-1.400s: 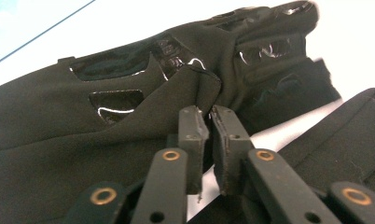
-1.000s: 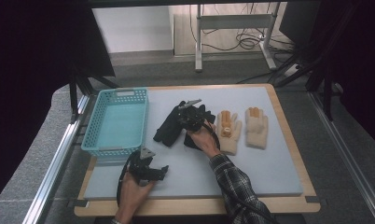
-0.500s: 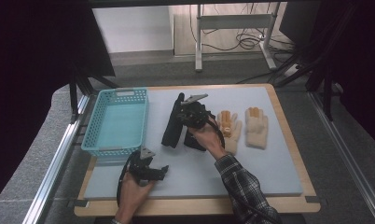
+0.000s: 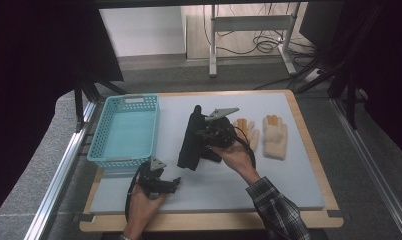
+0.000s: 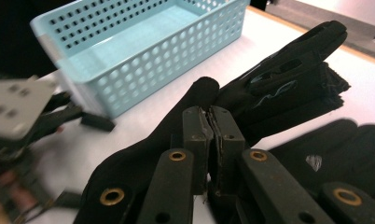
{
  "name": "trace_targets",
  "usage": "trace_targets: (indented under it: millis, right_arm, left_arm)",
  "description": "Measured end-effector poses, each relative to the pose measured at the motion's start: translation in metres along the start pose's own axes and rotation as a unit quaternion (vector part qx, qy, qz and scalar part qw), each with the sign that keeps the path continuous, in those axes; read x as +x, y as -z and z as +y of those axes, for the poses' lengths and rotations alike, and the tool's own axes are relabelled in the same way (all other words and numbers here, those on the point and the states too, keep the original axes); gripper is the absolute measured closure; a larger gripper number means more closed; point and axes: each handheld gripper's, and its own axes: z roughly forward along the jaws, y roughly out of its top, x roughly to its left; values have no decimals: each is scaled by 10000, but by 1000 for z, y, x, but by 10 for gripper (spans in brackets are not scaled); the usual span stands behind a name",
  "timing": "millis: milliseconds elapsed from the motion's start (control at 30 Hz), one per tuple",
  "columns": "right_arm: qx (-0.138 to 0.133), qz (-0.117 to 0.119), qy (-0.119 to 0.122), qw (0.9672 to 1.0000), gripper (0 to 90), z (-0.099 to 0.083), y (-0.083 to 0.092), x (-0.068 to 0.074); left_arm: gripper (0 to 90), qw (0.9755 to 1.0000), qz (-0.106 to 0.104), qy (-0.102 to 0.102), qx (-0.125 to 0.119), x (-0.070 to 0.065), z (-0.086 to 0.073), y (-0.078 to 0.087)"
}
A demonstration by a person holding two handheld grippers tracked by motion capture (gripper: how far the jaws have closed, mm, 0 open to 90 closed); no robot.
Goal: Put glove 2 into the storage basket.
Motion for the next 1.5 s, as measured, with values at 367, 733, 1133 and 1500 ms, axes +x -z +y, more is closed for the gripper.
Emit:
trace_targets:
  millis: [367,733,1133,1500]
  right_arm:
    - [50,485,-41,9988,850,-57,53,10]
    - [501,536,-127,9972,847,-116,43,2]
    - [261,-55,-242,9994,564,-111,42,-27]
    - [259,-499,-405,9976,451,-72,-4,-66]
  left_arm:
    - [51,10000,-8,27,-9,0,0,0]
    - [51,10000,2,38,-26,-1,0,0]
    - [51,10000,-2,14,2,0,0,0]
    - [51,10000,-4,15,2,0,0,0]
